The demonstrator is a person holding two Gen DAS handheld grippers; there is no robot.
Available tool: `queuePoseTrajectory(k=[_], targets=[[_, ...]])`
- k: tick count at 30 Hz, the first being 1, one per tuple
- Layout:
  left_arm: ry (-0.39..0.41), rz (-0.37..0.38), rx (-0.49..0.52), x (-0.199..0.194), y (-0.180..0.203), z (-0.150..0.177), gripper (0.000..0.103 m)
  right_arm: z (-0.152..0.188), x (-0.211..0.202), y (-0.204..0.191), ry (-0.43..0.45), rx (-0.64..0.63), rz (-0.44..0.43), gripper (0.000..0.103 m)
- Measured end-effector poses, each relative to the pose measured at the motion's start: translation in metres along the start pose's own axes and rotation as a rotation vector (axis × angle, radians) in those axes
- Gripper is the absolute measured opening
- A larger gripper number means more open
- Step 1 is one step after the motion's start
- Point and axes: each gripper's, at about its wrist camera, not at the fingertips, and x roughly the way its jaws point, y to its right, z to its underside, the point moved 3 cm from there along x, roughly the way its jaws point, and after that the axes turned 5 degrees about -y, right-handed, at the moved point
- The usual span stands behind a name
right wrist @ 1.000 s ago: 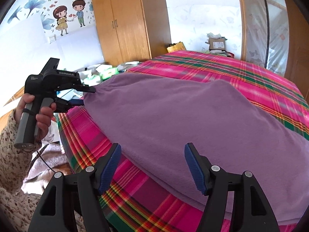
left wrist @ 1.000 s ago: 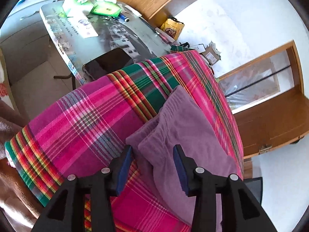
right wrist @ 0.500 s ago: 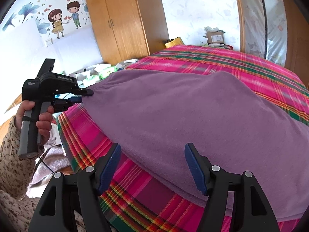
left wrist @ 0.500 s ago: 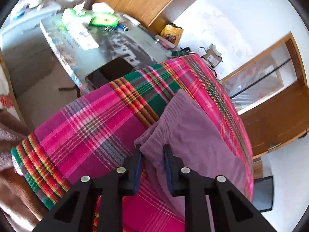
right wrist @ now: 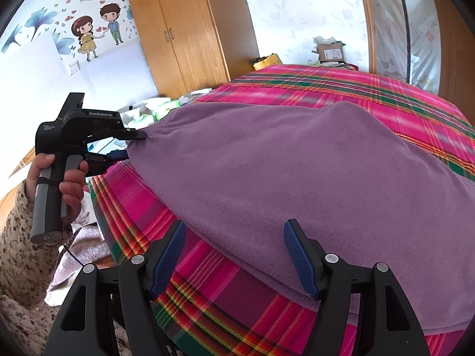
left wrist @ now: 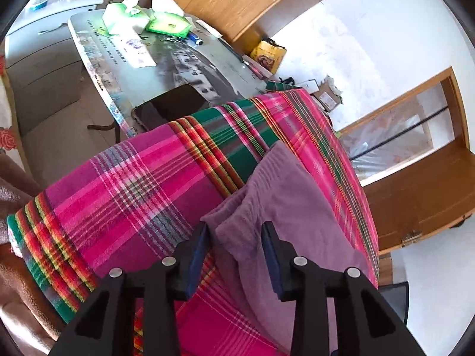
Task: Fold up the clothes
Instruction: 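Grasp the lilac garment's ribbed cuff with the left gripper and lift it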
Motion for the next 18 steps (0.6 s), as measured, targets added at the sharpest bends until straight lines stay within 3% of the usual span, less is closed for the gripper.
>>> queuePoseTrajectory(k=[1,3,7,18], targets=[[0.004,-0.007,0.002,0.0,0.0,0.0,0.025,0.0,0.0,0.0,0.001,0.002,0.001,0.071],[0.011,-0.013,0.011,0.0,0.001,0.001,0.021,0.001,-0.001,0.0,0.005,0.003,0.002,0.071],[0.052,-0.004,0.059,-0.011,0.012,0.006,0.017,-0.001,-0.002,0.003,0.011,0.013,0.008,0.071],[0.187,-0.017,0.435,-0.038,0.1,0.032,0.017,-0.009,-0.005,0.013,0.031,0.063,0.016,0.071]])
